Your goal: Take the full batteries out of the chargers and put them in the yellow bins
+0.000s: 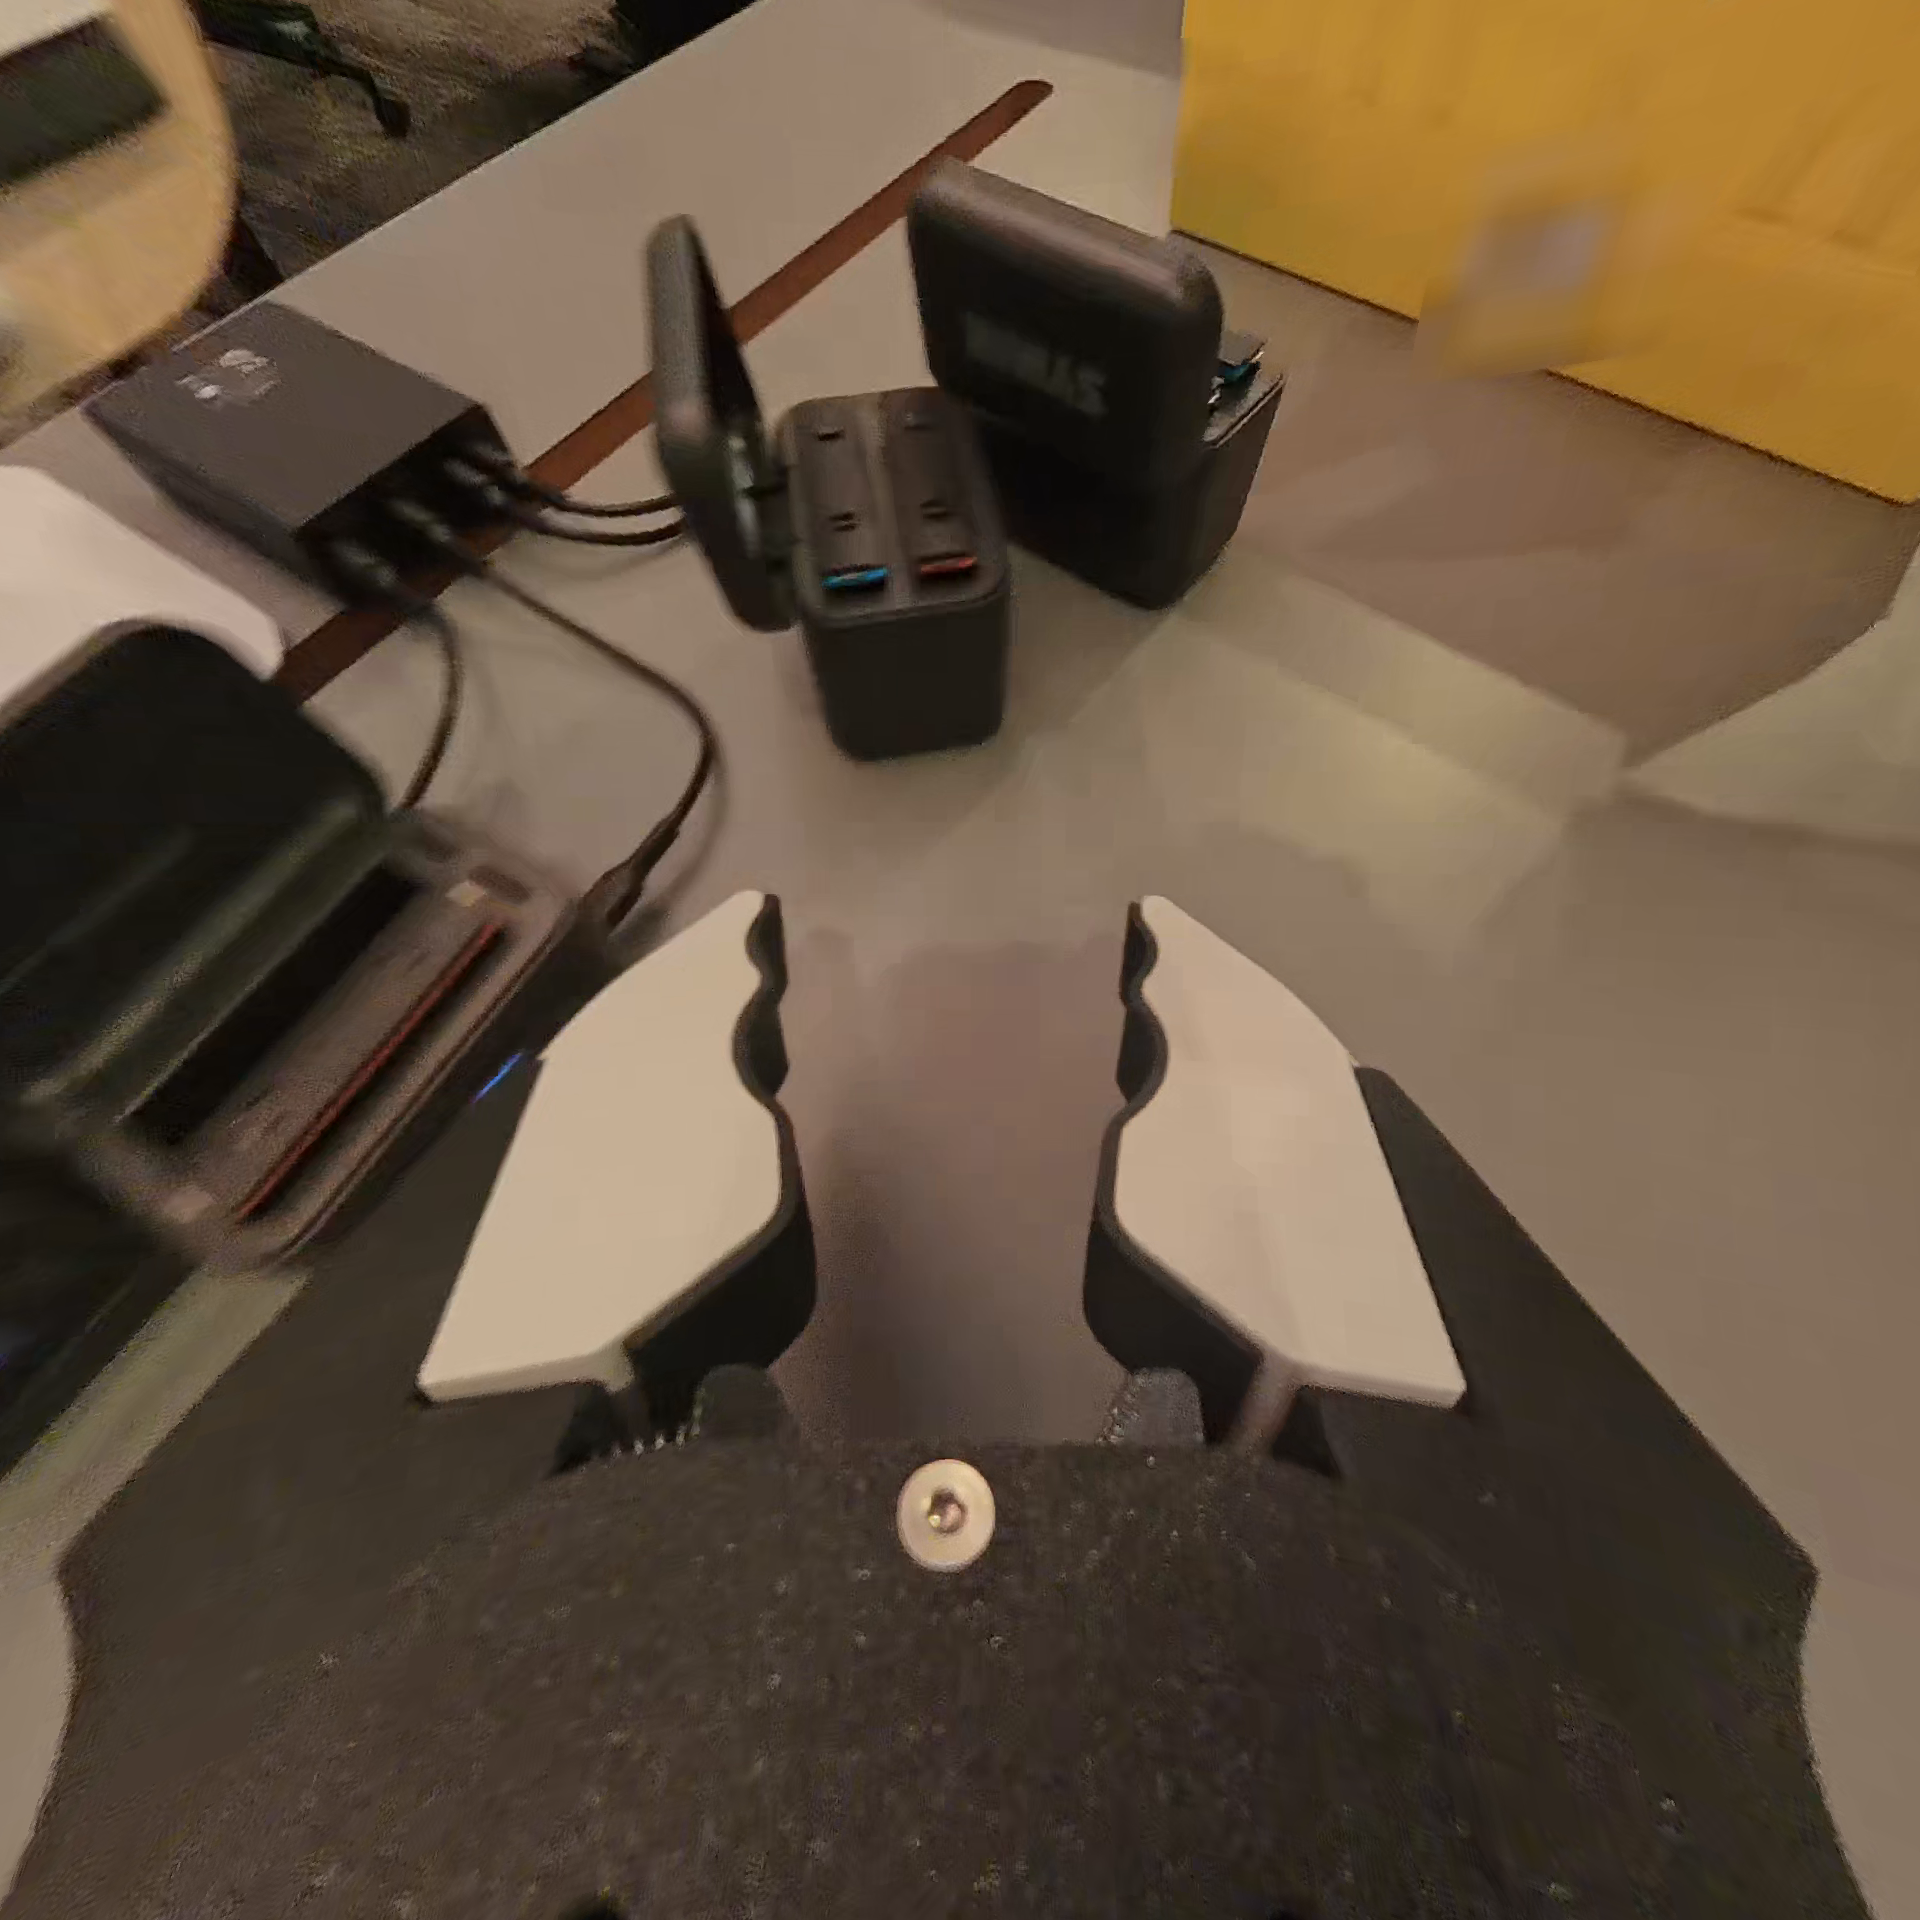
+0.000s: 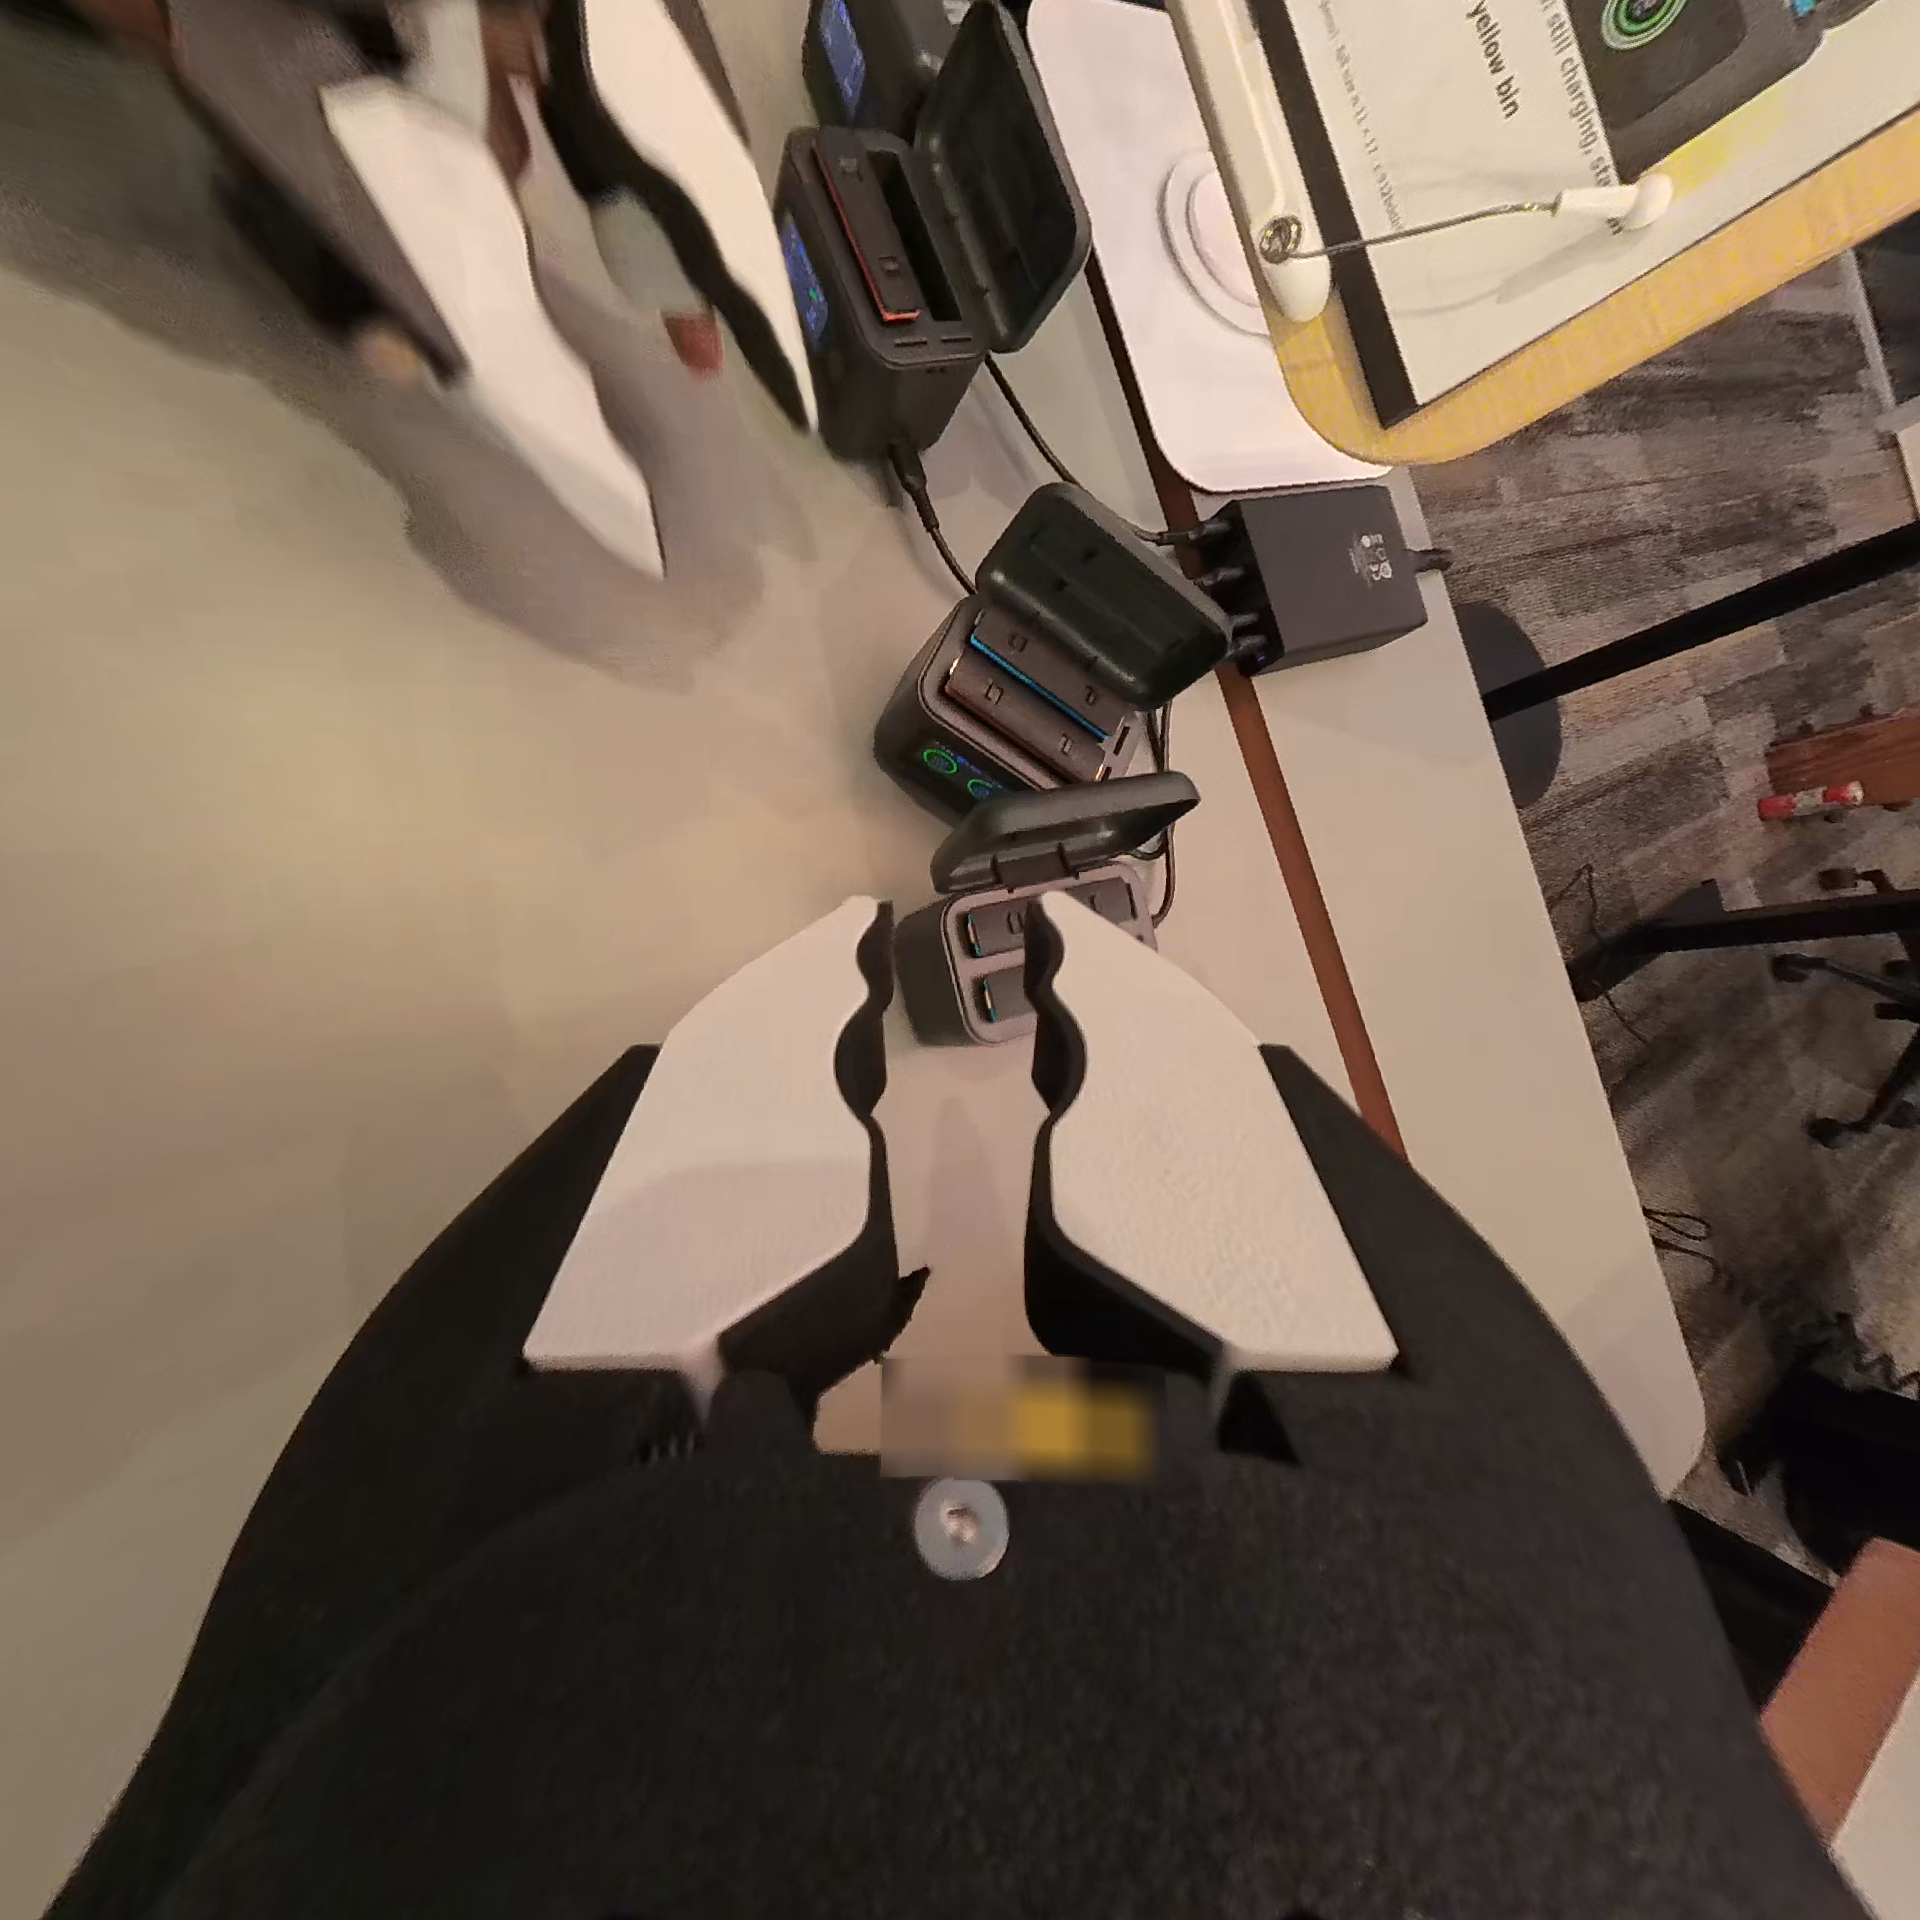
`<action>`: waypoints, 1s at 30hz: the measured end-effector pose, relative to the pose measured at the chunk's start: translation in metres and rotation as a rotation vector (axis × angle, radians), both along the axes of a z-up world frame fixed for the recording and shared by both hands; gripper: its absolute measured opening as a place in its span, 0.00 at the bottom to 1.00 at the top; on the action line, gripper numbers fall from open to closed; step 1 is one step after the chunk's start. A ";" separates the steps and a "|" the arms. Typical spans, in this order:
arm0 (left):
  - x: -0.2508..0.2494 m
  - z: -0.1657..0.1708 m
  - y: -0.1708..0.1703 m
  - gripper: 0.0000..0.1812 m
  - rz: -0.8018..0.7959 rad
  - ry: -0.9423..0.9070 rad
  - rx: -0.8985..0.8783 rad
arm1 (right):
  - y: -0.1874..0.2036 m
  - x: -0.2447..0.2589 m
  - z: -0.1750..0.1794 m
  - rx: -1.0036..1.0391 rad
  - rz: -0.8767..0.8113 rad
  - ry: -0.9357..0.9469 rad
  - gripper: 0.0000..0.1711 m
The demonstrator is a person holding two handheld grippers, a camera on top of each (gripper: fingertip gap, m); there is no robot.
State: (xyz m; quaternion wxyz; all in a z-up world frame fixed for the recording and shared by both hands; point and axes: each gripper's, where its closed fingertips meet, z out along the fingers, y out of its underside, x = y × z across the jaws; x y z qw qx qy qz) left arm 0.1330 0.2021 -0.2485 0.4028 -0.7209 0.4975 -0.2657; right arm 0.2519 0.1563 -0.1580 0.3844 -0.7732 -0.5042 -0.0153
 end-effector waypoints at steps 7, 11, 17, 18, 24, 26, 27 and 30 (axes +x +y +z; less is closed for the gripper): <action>0.060 -0.024 0.035 0.48 0.199 0.070 0.032 | 0.006 -0.010 -0.009 0.001 -0.032 0.010 0.14; 0.073 -0.028 0.050 0.44 0.254 0.063 0.006 | 0.003 -0.013 -0.015 -0.004 -0.050 0.064 0.14; 0.068 -0.027 0.052 0.31 0.212 0.057 -0.014 | -0.006 -0.022 -0.023 -0.017 -0.078 0.140 0.14; 0.065 -0.027 0.053 0.30 0.196 0.057 -0.012 | -0.008 -0.024 -0.025 -0.022 -0.073 0.145 0.14; 0.038 -0.027 0.038 0.30 0.109 0.114 0.001 | -0.010 -0.030 -0.037 -0.057 -0.119 0.155 0.15; 0.025 -0.027 0.024 0.31 0.081 0.115 -0.014 | -0.008 -0.036 -0.043 -0.081 -0.175 0.195 0.17; 0.019 -0.026 0.016 0.32 0.068 0.106 -0.032 | -0.006 -0.041 -0.047 -0.101 -0.208 0.222 0.21; -0.002 -0.023 -0.001 0.33 0.063 0.101 -0.048 | 0.002 -0.059 -0.070 -0.166 -0.322 0.310 0.30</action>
